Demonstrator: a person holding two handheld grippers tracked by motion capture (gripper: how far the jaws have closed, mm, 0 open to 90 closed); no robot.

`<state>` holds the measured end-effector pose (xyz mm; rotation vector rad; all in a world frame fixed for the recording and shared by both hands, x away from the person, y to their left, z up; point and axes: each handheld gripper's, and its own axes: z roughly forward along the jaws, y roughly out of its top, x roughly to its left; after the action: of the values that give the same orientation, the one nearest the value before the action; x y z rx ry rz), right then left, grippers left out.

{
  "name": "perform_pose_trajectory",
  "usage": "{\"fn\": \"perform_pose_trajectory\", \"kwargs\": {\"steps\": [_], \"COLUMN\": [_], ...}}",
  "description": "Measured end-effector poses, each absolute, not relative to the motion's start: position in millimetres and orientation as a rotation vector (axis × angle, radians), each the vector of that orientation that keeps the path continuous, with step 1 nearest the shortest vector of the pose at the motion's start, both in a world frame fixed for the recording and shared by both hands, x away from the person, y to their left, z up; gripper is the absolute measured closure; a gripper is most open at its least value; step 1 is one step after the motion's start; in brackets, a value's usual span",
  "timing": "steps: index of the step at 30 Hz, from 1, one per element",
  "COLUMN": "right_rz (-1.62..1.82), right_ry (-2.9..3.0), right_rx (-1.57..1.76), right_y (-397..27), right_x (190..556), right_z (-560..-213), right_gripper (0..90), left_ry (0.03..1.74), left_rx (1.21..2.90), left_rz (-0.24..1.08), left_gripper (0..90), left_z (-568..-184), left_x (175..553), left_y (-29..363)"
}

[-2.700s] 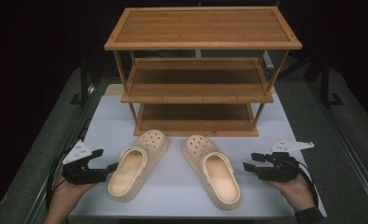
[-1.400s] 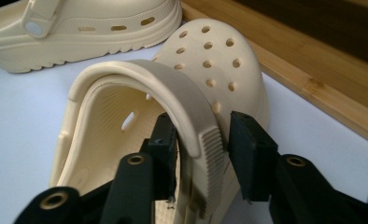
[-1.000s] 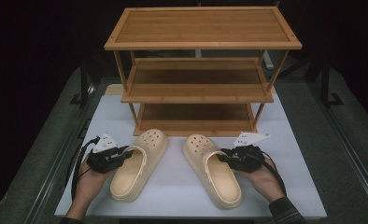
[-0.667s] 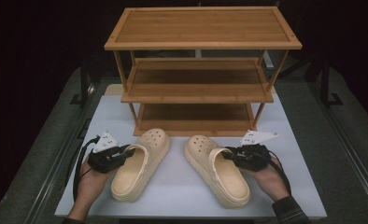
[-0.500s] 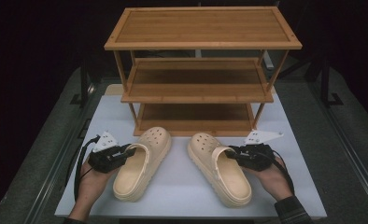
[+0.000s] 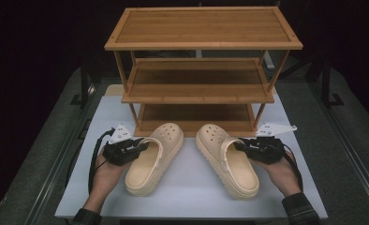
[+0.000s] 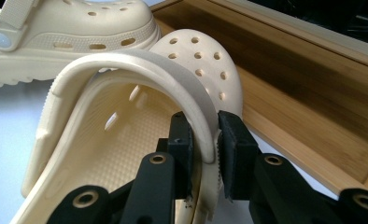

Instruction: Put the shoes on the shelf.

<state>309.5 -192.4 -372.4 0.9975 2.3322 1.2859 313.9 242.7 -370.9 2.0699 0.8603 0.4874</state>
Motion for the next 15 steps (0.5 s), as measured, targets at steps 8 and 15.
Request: {"fn": "perform_pose_trajectory", "kwargs": {"steps": [8, 15], "right_rz": [1.302, 1.294], "right_ry": [2.309, 2.277], "right_rx": [1.018, 1.036], "right_y": [-197, -194], "right_x": [324, 349], "right_z": [-369, -367], "right_gripper": [75.8, 75.9], "left_ry": [0.861, 0.876], "left_rx": [2.068, 2.048], "left_rz": [0.495, 0.524], "left_gripper": [75.3, 75.3], "left_z": [-370, -368], "left_x": [327, 346], "left_y": [229, 222]}}
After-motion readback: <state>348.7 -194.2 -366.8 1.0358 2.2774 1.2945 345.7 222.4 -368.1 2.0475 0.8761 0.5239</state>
